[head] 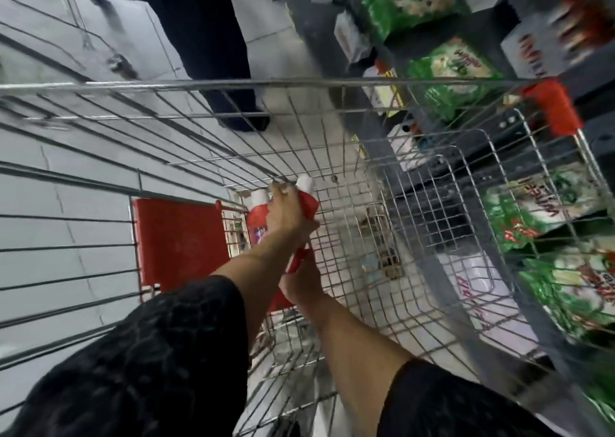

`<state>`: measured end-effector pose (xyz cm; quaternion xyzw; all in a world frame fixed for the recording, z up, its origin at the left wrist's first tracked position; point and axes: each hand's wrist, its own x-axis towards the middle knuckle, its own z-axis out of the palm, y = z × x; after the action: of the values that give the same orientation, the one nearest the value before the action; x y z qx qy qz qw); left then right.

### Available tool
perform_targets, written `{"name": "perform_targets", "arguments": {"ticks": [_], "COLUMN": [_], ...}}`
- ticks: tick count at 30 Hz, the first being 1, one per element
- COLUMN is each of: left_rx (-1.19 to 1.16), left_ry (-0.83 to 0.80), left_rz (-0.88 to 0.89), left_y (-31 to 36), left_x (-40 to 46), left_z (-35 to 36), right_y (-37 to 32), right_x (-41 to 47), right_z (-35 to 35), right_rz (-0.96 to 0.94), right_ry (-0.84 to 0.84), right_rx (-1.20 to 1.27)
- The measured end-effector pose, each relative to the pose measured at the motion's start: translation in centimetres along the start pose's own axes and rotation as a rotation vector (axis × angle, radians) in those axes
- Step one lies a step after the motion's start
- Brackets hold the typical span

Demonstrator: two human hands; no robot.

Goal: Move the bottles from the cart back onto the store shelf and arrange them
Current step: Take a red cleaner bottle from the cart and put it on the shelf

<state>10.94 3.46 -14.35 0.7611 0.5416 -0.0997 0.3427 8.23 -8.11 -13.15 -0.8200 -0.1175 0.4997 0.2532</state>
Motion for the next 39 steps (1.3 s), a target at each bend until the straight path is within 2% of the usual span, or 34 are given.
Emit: {"name": "perform_targets", "arguments": {"ticks": [3,6,9,11,13,16,20,23,27,30,34,39], "left_rx": [-0.167,-0.445,-0.645,-0.772,-0.950,-1.064,-0.919,-0.795,-0.637,-0.598,-0.598,-0.551], "left_ry": [-0.028,-0.006,0.033,-0.030,-0.160,-0.368,-0.565,-0.563,-0.462,-0.430,-0.443,-0.368], "left_rz": [0.027,0.082,0.131,0.171,0.237,0.377,0.594,0.784,1.092,1.210,1.230,1.165], "left_y": [-0.2,0.9,3.6,6.4,9.5,15.2,24.6,31.8,40.9,46.4,52.5,56.5], "left_x": [-1.2,-3.8,-7.1,-9.8,-12.1,-14.9,-19.3,-23.4,-28.7,-30.5,-30.3,-28.2], "left_z": [-0.7,-3.2,-6.7,-9.1,-11.4,-14.6,-16.8,-16.6,-15.8,-15.3,-14.9,-13.8], "right_y": [0.0,-1.2,-2.9,-3.5,-3.7,-4.2,-3.3,-2.5,-1.0,-0.5,-0.9,-2.2], "right_x": [-0.1,-0.4,-2.8,-5.3,-7.8,-11.2,-15.6,-18.4,-21.3,-22.4,-21.5,-18.9], "right_z": [-1.6,-4.8,-9.0,-12.6,-16.0,-20.4,-25.8,-31.2,-39.8,-45.6,-52.2,-57.2], "right_rz": [-0.001,-0.021,-0.096,-0.148,-0.186,-0.244,-0.331,-0.410,-0.516,-0.558,-0.596,-0.553], "right_ry": [-0.105,-0.308,-0.425,-0.455,-0.446,-0.322,0.079,0.367,0.742,0.951,1.086,1.015], "right_rx": [-0.070,0.019,0.091,0.208,0.296,0.388,0.546,0.622,0.676,0.649,0.606,0.561]}}
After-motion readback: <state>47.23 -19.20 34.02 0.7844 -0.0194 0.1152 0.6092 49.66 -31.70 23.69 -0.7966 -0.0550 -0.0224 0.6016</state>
